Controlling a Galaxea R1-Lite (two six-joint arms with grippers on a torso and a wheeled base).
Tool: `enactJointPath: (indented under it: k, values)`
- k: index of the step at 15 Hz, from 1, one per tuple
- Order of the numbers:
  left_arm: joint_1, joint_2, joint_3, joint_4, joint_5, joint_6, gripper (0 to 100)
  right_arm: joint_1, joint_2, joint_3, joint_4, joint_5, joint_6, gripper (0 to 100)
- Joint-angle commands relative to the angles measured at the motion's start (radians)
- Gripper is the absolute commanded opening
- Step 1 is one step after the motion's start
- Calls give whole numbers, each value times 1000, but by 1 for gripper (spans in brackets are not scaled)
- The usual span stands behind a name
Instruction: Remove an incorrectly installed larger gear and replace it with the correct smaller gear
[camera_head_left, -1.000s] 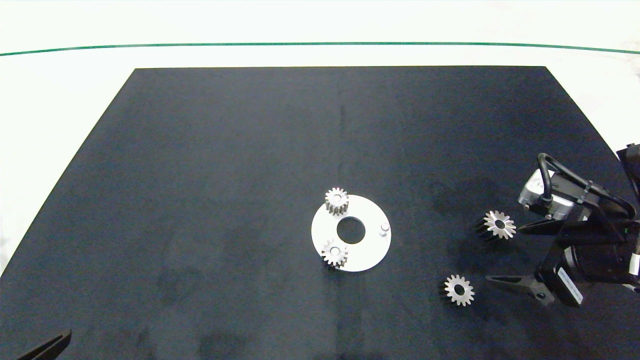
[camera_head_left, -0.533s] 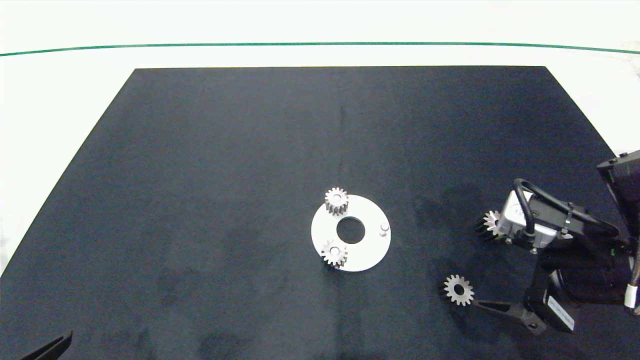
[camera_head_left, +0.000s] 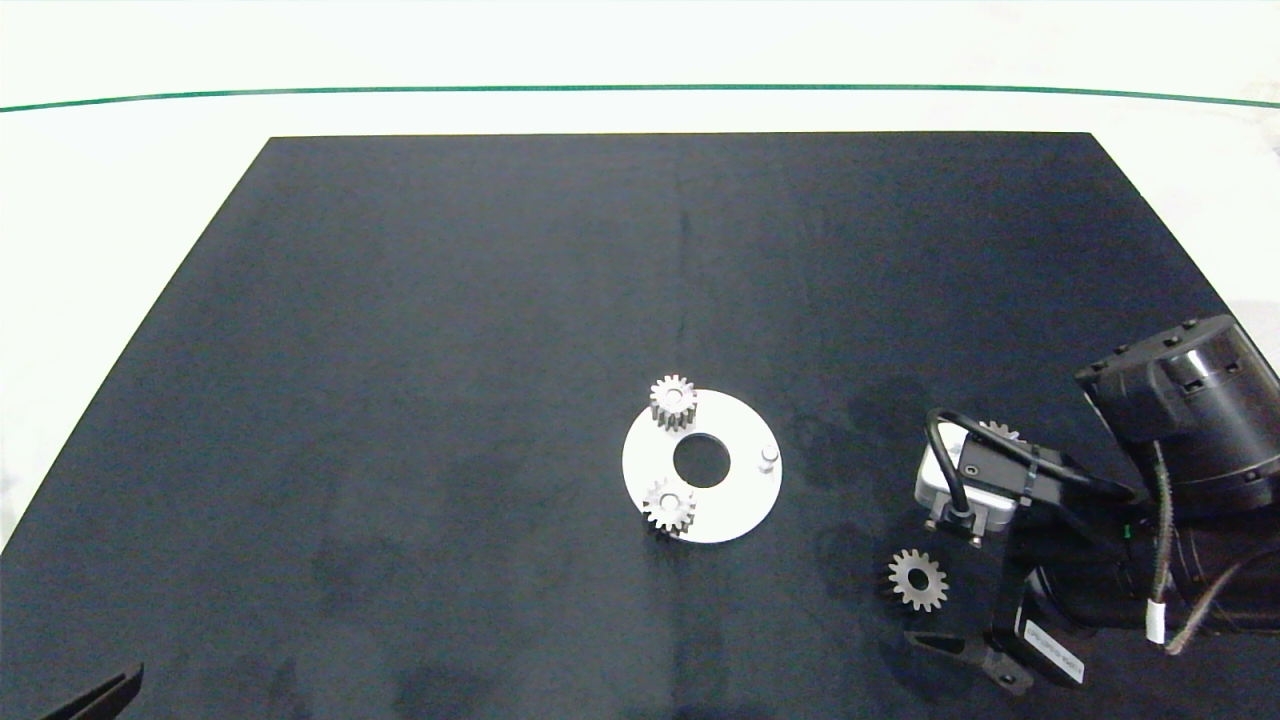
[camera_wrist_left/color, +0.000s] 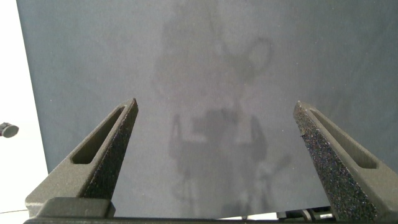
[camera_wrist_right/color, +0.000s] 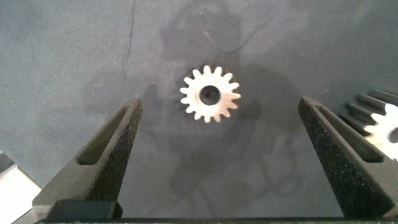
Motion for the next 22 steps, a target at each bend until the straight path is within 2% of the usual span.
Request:
enactJointPath:
  k: [1,6,11,22]
  values:
    - [0,-3,2,2,0,0,100,8,58,1,-21,-24,-3,100]
    - [0,-5,2,1,0,0,100,12,72,6,-26,-39,-3,100]
    - [0,-5,2,-1,0,0,100,14,86,15,-26,-76,-3,90]
    - [1,-9,2,1,0,0,100,20,86,87,-147,-73,-3,67]
